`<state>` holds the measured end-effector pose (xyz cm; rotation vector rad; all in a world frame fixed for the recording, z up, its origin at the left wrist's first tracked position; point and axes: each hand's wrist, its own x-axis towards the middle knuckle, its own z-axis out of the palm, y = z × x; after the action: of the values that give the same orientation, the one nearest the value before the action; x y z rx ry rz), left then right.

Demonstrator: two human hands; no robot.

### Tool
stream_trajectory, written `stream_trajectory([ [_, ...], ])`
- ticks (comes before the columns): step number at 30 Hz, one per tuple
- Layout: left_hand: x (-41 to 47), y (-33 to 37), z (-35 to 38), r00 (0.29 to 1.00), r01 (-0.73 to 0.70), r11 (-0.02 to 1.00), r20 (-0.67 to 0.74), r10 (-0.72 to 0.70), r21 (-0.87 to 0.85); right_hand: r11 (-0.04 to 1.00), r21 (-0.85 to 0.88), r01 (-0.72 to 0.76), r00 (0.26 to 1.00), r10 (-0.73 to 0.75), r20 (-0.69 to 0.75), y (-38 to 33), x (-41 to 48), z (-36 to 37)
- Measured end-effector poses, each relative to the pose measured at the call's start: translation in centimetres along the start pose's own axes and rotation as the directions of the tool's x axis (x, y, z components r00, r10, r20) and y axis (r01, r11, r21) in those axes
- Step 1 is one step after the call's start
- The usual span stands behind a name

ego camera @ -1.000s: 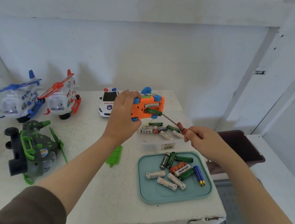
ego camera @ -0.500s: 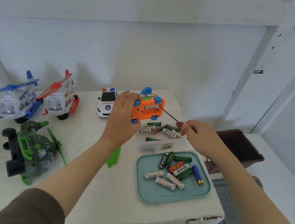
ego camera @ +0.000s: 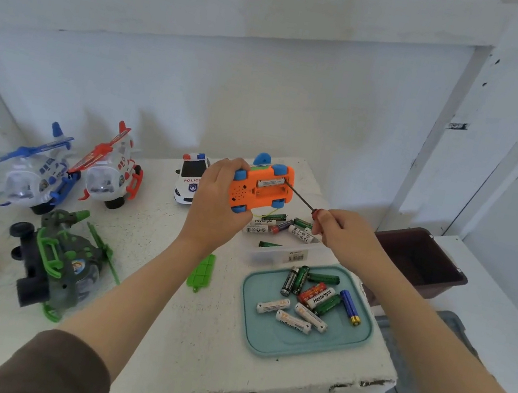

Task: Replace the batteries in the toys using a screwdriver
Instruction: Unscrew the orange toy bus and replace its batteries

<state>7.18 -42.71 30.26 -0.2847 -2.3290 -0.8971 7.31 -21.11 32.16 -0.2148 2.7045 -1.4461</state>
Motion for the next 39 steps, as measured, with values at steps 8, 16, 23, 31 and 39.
stream_trajectory([
  [8,0.0,-0.2,0.0,0.999,0.016,1.000,0.034,-0.016,0.008,0.997,0.075,0.004,0.994,-0.012,0.107,1.0,-0.9,0.1],
  [16,0.1,0.4,0.5,0.997,-0.066,0.997,0.029,0.065,0.046,0.990,-0.108,0.090,0.984,-0.071,0.166,1.3,-2.1,-0.6],
  [23,-0.4,1.1,1.1,1.000,-0.005,0.999,0.023,0.004,0.052,0.976,-0.166,0.139,0.986,-0.121,0.112,0.1,-2.5,0.0],
  [31,-0.9,2.0,1.1,0.995,0.052,0.993,-0.091,-0.042,0.110,0.955,-0.233,0.183,0.983,-0.170,0.075,-2.1,-3.6,2.2],
  [39,-0.7,1.7,1.8,0.976,-0.061,0.946,-0.181,0.124,0.320,0.993,-0.096,0.072,0.997,-0.074,-0.020,-4.0,-4.7,6.5],
])
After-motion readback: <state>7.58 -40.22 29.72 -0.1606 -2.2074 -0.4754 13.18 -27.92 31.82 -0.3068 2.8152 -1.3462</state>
